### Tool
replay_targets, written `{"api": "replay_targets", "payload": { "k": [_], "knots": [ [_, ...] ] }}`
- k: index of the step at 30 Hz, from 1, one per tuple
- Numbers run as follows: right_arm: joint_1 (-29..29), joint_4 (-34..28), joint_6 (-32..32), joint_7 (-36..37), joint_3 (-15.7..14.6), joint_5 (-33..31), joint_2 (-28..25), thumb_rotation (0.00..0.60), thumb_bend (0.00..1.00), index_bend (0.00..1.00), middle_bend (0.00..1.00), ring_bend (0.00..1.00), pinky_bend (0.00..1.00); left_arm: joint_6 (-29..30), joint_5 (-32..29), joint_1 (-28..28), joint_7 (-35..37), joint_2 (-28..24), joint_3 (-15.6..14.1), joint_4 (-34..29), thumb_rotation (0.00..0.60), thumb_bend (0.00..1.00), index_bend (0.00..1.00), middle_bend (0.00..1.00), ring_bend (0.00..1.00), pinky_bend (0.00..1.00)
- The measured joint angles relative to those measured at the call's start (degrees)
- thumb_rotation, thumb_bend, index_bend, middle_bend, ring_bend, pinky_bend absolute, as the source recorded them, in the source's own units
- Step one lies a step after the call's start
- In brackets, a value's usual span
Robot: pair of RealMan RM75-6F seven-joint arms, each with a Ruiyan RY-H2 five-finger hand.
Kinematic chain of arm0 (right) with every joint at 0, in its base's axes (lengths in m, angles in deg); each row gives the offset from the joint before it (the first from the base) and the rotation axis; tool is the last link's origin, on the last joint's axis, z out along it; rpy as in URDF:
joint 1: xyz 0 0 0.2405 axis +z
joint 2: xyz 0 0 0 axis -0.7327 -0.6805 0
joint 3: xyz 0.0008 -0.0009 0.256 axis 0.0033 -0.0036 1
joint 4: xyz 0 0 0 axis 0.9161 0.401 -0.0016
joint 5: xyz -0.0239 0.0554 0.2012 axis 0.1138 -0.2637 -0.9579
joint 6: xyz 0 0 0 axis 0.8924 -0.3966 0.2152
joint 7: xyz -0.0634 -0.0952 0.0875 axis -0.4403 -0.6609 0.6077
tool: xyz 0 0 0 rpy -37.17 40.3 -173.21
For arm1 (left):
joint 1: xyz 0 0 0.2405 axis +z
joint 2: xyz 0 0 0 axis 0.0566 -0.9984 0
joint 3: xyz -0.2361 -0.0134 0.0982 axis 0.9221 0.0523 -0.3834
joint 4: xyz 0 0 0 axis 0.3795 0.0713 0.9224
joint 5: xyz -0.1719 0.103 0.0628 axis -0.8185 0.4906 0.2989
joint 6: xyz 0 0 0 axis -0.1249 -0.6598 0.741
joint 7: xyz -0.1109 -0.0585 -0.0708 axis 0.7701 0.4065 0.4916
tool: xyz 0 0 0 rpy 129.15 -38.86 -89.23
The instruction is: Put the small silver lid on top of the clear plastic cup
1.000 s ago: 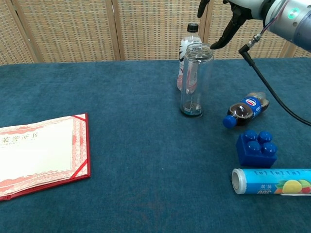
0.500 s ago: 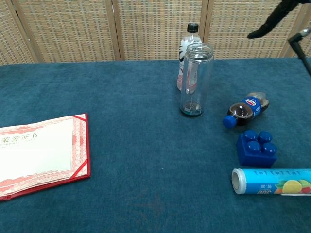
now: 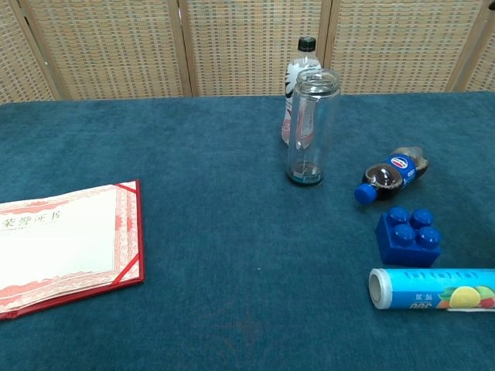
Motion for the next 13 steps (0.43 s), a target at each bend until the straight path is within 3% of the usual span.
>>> {"api": "replay_targets", "payload": {
  "k": [13],
  "knots": [
    [-12.53, 13.64, 9.81, 14.05, -7.2, 9.72, 3.64, 0.6, 0.09, 0.1, 0.0, 0.0, 0.05, 2.02, 2.11, 1.02, -1.74, 0.54, -0.97, -0.72, 0.6, 0.13, 0.0, 0.0, 0.0, 0.0]
  ]
}}
